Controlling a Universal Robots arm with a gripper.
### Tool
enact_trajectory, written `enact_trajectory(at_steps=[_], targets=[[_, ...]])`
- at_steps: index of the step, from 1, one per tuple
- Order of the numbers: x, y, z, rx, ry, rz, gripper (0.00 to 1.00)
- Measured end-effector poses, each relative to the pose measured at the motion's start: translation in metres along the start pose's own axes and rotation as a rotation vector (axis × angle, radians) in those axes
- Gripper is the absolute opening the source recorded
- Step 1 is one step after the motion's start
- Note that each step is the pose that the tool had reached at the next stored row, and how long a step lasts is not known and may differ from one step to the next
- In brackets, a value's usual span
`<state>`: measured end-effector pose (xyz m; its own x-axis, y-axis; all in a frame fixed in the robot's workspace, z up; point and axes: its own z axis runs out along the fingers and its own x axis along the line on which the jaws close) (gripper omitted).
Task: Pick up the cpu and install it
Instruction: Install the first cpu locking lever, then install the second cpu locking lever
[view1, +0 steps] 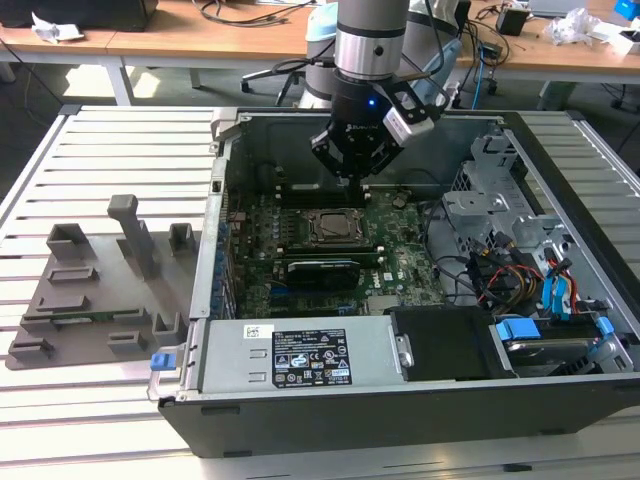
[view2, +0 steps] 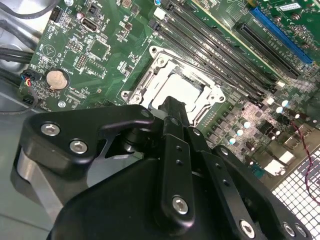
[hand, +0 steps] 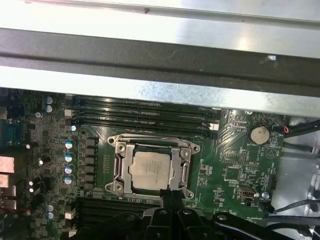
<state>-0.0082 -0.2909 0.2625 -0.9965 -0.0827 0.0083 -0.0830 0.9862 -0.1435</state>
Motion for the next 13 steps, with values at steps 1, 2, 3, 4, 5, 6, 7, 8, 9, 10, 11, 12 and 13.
enact_trajectory(at_steps=[1,2,3,4,5,6,7,8,9,10,11,12,13], targets=[[0.0,0.0,0.0,0.0,0.0,0.0,0.11],[0.0,0.0,-0.0001,0.0001,0.0,0.0,0.11],[0.0,0.0,-0.0001,0.0,0.0,0.0,0.11],[0.0,0.0,-0.0001,0.0001,0.0,0.0,0.11],[0.0,0.0,-0.0001,0.0001,0.0,0.0,0.11],[0.0,0.0,-0.0001,0.0,-0.0001,0.0,0.11],[0.0,0.0,-0.0001,0.0,0.0,0.0,0.11],[0.0,0.0,-0.0002,0.0,0.0,0.0,0.11],[0.0,0.0,-0.0002,0.0,0.0,0.0,0.11],[0.0,-0.0001,-0.0002,0.0,0.0,0.0,0.11],[0.0,-0.0007,-0.0003,0.0003,0.0001,0.0,0.11],[0.0001,-0.0017,0.0,0.0001,0.0001,0.0,0.11],[0.0002,-0.0027,0.0001,0.0,0.0,0.0,0.11]])
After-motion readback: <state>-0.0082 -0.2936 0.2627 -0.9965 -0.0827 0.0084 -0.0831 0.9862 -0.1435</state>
